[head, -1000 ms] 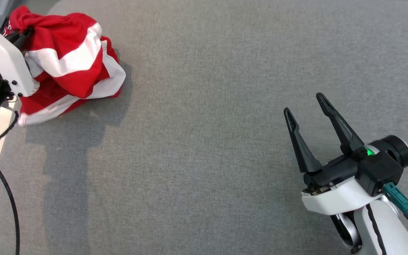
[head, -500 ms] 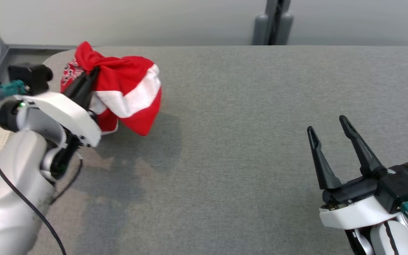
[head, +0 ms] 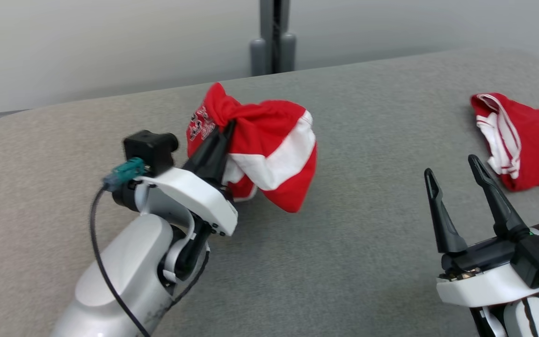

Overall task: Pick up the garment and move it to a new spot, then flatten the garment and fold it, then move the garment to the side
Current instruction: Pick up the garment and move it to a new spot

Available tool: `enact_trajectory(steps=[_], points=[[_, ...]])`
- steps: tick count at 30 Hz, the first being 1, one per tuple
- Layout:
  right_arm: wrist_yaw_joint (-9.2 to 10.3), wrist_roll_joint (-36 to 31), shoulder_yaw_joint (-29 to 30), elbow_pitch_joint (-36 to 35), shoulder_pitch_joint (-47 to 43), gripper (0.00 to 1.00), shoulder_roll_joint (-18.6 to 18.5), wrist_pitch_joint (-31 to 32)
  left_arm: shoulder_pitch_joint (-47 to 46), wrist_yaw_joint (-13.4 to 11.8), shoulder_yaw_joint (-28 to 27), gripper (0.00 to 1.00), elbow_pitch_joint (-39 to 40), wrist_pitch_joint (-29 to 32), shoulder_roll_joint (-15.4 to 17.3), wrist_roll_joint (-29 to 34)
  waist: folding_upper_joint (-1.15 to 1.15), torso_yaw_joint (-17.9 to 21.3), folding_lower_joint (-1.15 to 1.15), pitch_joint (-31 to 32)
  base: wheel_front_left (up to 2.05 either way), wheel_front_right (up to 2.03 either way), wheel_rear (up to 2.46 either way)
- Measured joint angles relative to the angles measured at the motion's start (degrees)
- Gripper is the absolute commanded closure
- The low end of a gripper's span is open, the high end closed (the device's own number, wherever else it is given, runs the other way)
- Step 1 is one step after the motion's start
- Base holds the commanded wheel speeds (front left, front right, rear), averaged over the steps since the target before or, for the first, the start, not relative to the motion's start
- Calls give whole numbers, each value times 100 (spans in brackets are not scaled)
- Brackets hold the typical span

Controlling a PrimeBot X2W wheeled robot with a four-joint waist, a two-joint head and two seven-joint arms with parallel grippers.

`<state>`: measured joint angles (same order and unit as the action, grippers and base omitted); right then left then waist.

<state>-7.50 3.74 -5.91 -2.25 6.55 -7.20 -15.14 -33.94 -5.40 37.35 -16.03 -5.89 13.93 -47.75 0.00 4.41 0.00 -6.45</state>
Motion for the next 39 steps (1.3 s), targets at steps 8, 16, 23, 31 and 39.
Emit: enact_trajectory(steps=[8,16,23,31,39], points=[[0,7,-38,7,69,0,101,0,37,-144,410,100,-865,-43,-455,241,0,677,0,-174,0,0,0],[0,27,-11,43,112,0,198,0,-162,254,665,36,-1841,-392,-835,307,0,1111,0,-471,0,0,0],[0,-18,82,64,121,0,266,-1,-338,433,636,0,-2267,-740,-918,357,0,1029,0,-467,0,0,0],[0,-23,189,-8,58,0,193,0,-244,116,-137,0,-1569,-899,-321,781,0,598,0,-193,0,0,0],[0,-36,229,-185,-9,0,142,0,982,-250,-1400,0,40,-907,238,1723,0,103,0,38,0,0,0]])
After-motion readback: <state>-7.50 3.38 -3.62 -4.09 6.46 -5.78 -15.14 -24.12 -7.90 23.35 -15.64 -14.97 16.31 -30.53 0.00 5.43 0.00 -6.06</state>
